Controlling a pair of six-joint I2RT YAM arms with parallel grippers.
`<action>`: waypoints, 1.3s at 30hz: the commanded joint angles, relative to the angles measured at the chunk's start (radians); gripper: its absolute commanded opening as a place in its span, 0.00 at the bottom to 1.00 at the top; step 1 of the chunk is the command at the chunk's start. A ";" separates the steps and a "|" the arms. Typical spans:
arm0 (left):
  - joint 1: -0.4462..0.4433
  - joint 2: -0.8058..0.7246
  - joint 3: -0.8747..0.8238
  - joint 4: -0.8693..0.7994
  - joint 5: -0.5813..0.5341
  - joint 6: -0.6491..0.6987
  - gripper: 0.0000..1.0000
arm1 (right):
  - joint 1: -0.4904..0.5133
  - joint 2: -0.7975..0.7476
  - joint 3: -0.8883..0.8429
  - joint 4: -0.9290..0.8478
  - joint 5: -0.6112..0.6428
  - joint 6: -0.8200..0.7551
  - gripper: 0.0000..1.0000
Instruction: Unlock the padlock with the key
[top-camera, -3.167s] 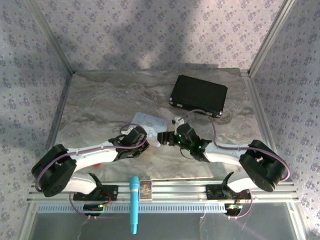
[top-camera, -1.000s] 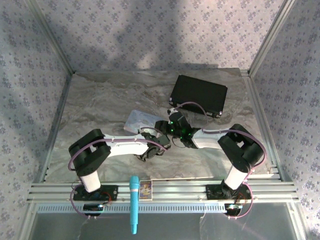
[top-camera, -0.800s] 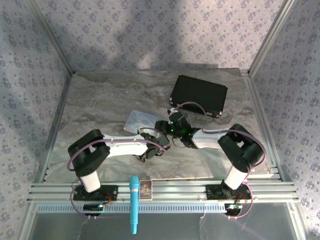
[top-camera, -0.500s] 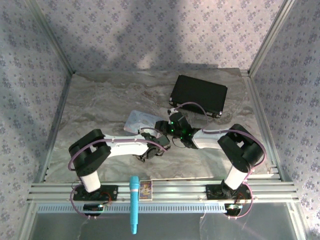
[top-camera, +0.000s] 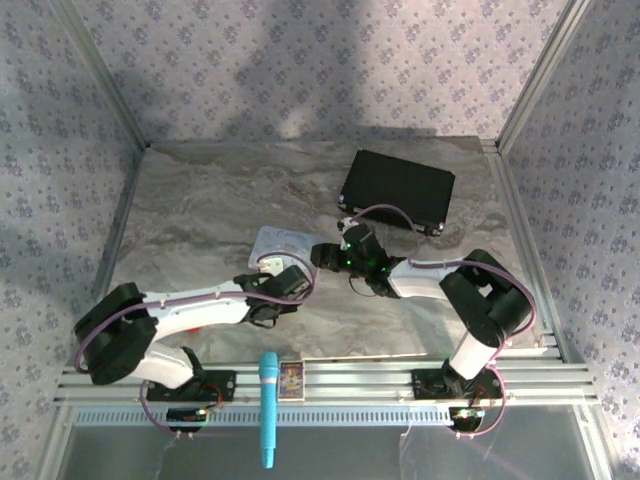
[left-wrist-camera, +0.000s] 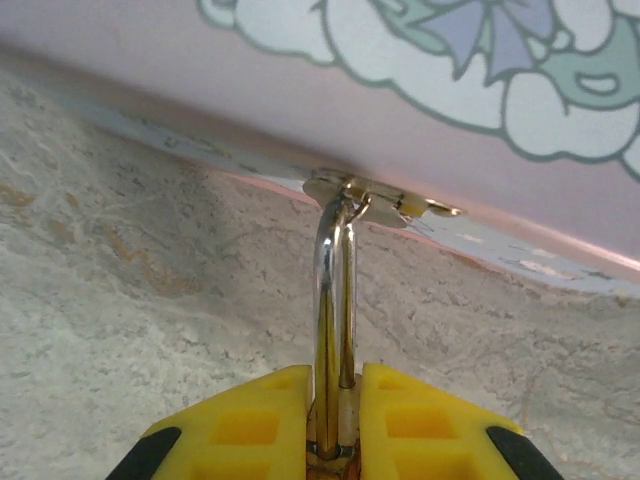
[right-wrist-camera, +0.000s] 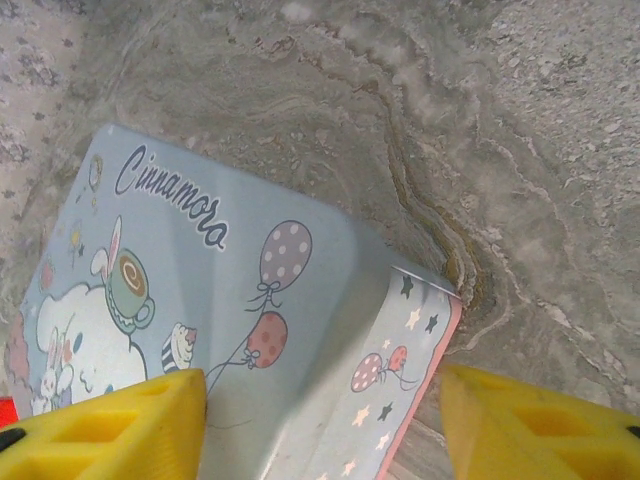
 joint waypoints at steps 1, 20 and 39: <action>0.025 -0.042 -0.059 0.133 0.069 -0.062 0.02 | -0.009 -0.027 -0.031 -0.108 0.015 -0.054 0.65; 0.085 -0.064 -0.119 0.281 0.205 -0.226 0.02 | 0.199 -0.291 -0.209 -0.103 0.128 -0.414 0.71; 0.123 -0.086 -0.149 0.347 0.264 -0.298 0.02 | 0.369 -0.035 -0.190 0.178 0.077 -0.347 0.56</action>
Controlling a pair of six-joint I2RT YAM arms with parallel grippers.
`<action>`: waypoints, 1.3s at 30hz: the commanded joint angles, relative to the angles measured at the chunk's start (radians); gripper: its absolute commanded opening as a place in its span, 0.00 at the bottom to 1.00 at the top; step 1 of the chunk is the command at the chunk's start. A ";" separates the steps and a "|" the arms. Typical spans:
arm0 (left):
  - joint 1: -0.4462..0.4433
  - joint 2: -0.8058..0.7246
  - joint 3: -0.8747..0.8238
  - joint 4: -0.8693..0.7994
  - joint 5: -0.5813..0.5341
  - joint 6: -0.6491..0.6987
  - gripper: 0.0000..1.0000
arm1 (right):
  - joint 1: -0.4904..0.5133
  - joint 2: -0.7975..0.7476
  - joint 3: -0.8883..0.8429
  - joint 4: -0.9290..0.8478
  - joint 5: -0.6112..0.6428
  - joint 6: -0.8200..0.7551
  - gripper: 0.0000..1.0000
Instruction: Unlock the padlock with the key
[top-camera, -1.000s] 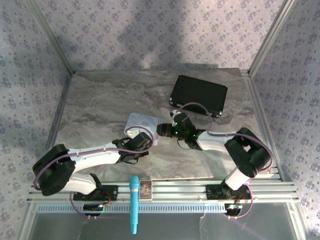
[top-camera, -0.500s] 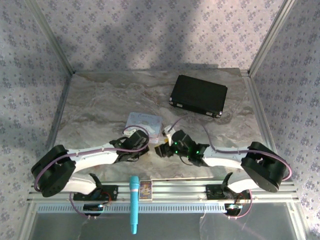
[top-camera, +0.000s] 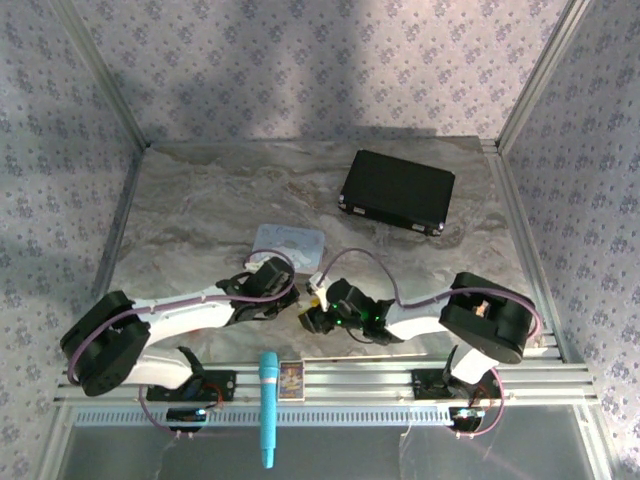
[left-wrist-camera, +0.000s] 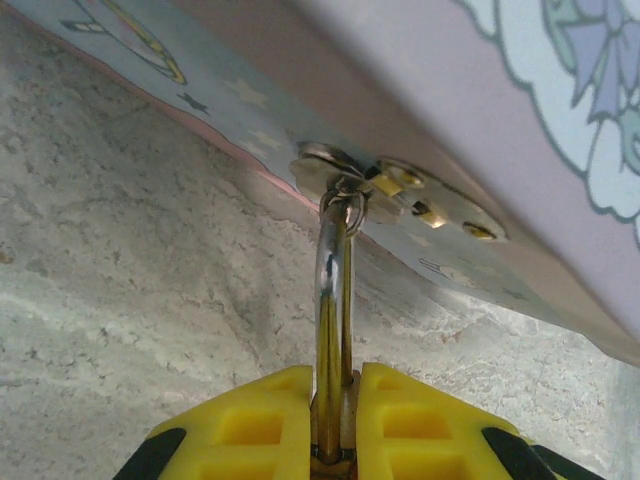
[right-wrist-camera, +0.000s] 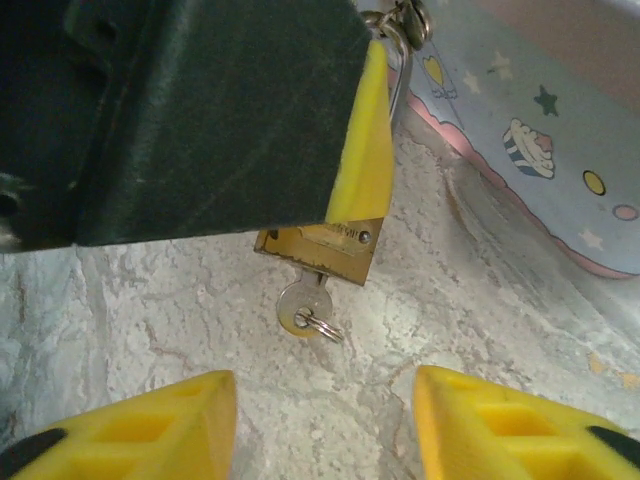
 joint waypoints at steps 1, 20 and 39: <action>0.011 -0.024 -0.016 0.019 0.011 -0.031 0.02 | 0.010 0.026 0.028 0.058 0.001 0.017 0.57; 0.024 -0.044 -0.059 0.069 0.048 -0.057 0.01 | -0.032 0.121 0.054 0.126 0.001 0.049 0.16; 0.036 -0.087 -0.146 0.078 0.013 -0.064 0.00 | -0.161 0.231 -0.015 0.387 -0.254 0.256 0.03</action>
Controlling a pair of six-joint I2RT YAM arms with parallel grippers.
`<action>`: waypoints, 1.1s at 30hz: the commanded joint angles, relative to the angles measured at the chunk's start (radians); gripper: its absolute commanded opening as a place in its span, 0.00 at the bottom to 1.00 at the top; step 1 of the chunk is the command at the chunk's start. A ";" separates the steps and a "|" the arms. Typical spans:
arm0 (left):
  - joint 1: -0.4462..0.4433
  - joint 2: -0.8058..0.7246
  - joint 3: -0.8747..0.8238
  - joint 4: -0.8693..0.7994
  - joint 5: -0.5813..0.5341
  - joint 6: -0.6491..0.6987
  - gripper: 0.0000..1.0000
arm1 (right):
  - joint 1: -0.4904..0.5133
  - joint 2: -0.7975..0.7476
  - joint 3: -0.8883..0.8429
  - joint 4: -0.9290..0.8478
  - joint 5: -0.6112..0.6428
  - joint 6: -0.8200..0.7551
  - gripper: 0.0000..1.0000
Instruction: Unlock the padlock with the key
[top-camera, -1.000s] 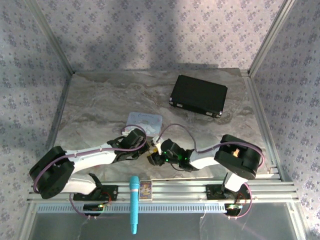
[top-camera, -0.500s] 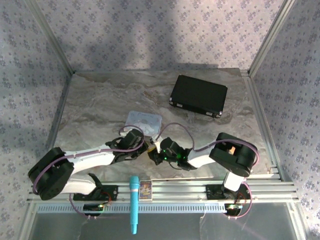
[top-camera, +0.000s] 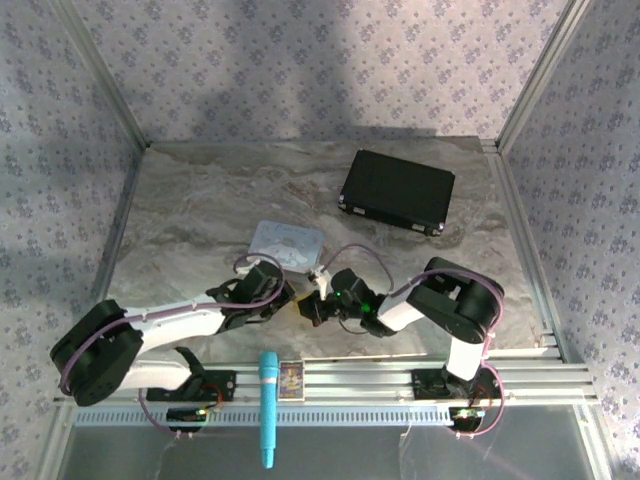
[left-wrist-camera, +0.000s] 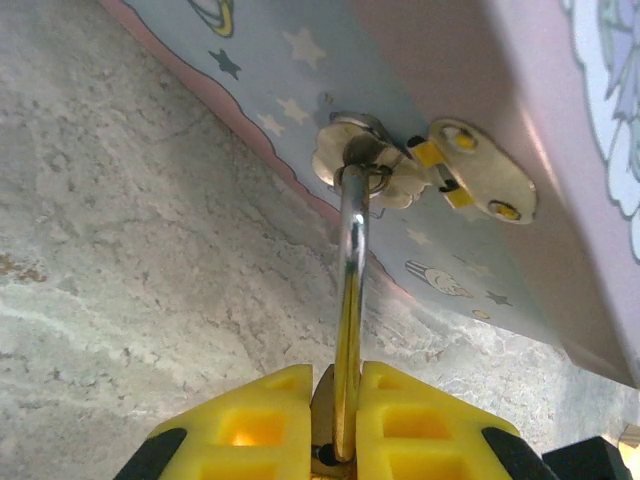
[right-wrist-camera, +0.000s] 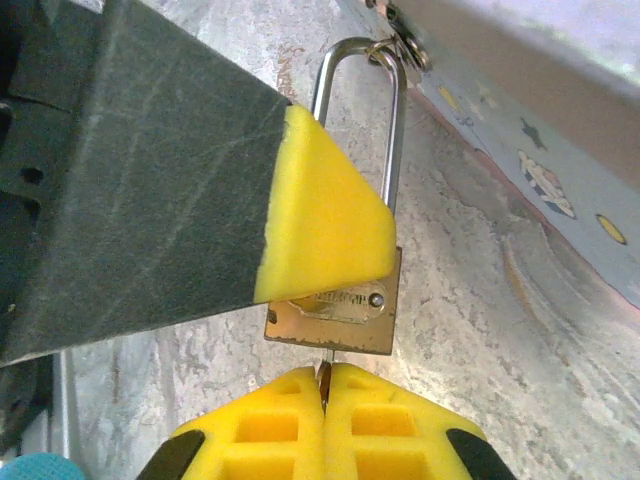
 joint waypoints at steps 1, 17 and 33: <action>0.003 -0.021 -0.039 -0.060 -0.001 -0.014 0.00 | -0.046 0.042 -0.023 0.057 0.013 0.087 0.03; 0.004 -0.104 -0.104 -0.065 -0.007 -0.035 0.00 | -0.111 0.040 -0.074 0.035 0.102 0.230 0.30; -0.022 -0.090 -0.046 -0.222 -0.099 0.032 0.00 | -0.102 -0.038 -0.062 -0.048 0.132 0.250 0.58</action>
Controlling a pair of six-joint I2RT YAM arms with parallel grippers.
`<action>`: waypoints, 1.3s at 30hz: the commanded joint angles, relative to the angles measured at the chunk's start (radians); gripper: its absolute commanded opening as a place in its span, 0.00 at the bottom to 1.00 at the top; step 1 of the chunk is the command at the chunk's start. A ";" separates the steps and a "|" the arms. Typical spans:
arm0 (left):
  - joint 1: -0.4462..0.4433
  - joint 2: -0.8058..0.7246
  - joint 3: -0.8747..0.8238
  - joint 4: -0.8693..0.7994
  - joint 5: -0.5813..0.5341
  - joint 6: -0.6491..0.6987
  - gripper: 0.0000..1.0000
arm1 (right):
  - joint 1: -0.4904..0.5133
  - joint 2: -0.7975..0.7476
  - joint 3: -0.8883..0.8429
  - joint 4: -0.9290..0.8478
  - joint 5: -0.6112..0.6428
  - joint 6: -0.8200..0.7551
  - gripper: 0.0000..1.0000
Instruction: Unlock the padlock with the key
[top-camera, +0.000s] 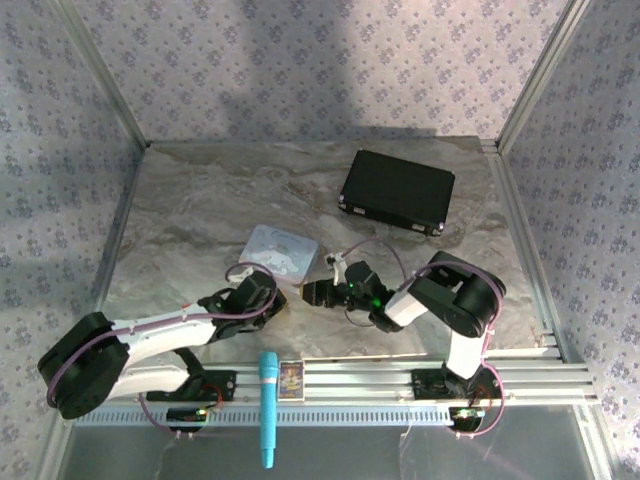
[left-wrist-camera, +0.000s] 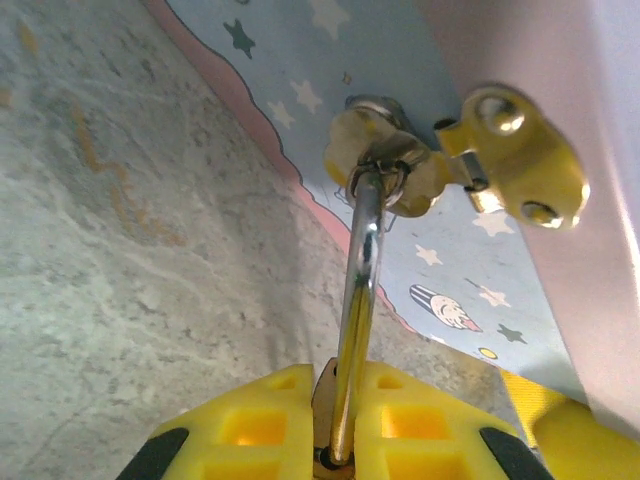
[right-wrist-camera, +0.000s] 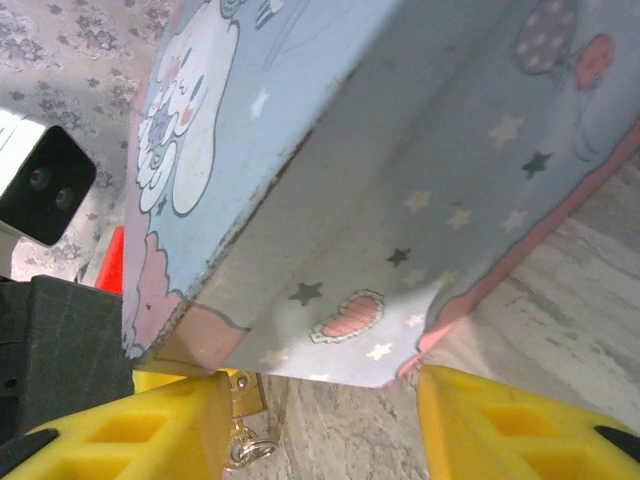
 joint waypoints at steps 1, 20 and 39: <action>-0.004 0.007 0.043 -0.198 -0.060 0.058 0.00 | 0.004 -0.056 -0.014 -0.169 0.110 -0.007 0.61; 0.049 0.191 0.272 -0.517 -0.091 0.397 0.07 | 0.018 -0.104 0.279 -0.677 0.317 -0.055 0.77; -0.155 0.640 0.621 -0.805 -0.293 0.413 0.29 | -0.022 -0.063 0.242 -0.708 0.318 -0.023 0.73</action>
